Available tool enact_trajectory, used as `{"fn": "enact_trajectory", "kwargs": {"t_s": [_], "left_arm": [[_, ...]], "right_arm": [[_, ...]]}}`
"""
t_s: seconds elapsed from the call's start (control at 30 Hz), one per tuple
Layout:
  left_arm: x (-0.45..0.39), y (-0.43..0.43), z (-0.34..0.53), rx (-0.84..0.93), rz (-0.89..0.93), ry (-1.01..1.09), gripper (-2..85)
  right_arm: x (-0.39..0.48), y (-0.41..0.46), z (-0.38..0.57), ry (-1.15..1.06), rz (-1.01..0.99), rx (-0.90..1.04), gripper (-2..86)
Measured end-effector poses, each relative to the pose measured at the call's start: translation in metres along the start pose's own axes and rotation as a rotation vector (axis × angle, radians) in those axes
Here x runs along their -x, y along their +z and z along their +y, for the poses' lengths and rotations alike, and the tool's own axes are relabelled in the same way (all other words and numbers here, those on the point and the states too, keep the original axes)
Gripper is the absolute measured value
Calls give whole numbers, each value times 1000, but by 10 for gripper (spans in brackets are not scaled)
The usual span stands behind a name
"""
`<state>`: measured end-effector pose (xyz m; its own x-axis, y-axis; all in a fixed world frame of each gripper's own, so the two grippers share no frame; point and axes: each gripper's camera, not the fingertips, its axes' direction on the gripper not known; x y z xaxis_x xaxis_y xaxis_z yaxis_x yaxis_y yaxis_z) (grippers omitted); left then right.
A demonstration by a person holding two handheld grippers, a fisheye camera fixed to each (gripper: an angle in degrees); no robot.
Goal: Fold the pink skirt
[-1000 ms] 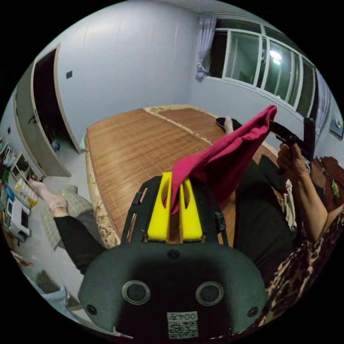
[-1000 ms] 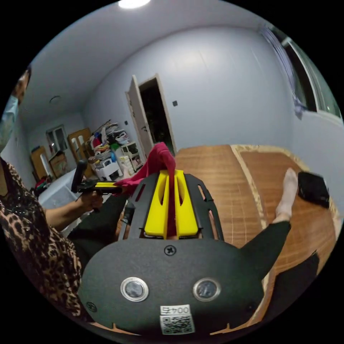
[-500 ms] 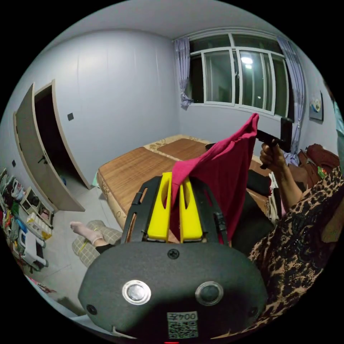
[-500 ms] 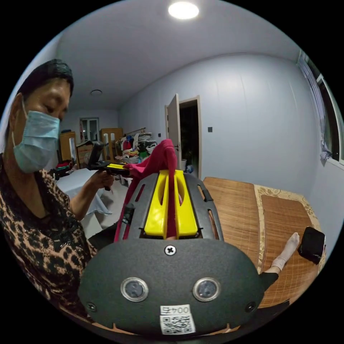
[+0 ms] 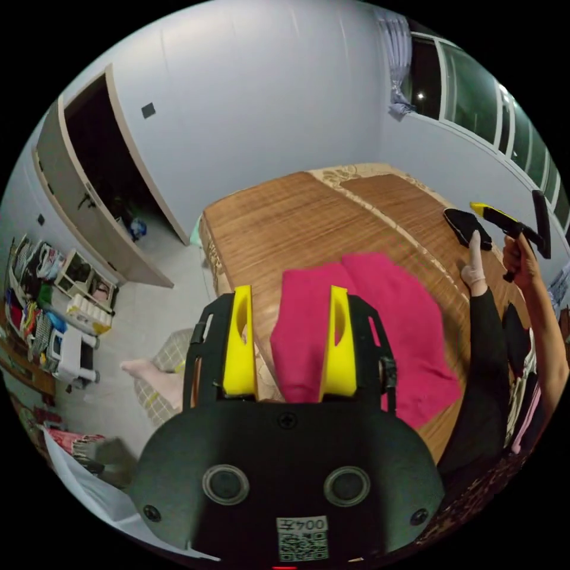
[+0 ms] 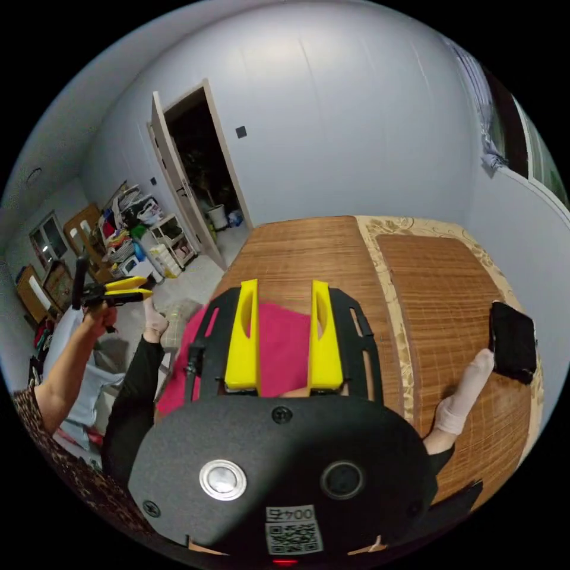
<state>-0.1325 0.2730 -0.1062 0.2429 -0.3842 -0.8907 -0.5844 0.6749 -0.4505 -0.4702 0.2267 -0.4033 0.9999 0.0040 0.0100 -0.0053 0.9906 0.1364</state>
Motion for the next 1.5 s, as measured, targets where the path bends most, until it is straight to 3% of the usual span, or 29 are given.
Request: {"fn": "enact_trajectory", "kwargs": {"t_s": [0.2,0.47,0.73,1.0,1.17,1.33,1.5], "left_arm": [[27,81,128,178,196,-137,126],[44,126,202,352,194,-273,91],[77,167,210,388,233,-346,74],[74,207,207,465,164,-228,67],[75,212,212,431,187,-194,70],[74,215,217,389,186,-149,75],[76,235,220,437,215,-135,78]], "right_arm": [[-29,47,123,151,-147,191,98],[-63,80,198,400,-202,250,82],[-58,140,187,174,-33,425,69],[-53,215,188,-84,84,687,63],[-84,239,185,-80,215,811,63],[-136,242,185,150,85,797,78],[-169,233,203,335,-173,581,92]]}}
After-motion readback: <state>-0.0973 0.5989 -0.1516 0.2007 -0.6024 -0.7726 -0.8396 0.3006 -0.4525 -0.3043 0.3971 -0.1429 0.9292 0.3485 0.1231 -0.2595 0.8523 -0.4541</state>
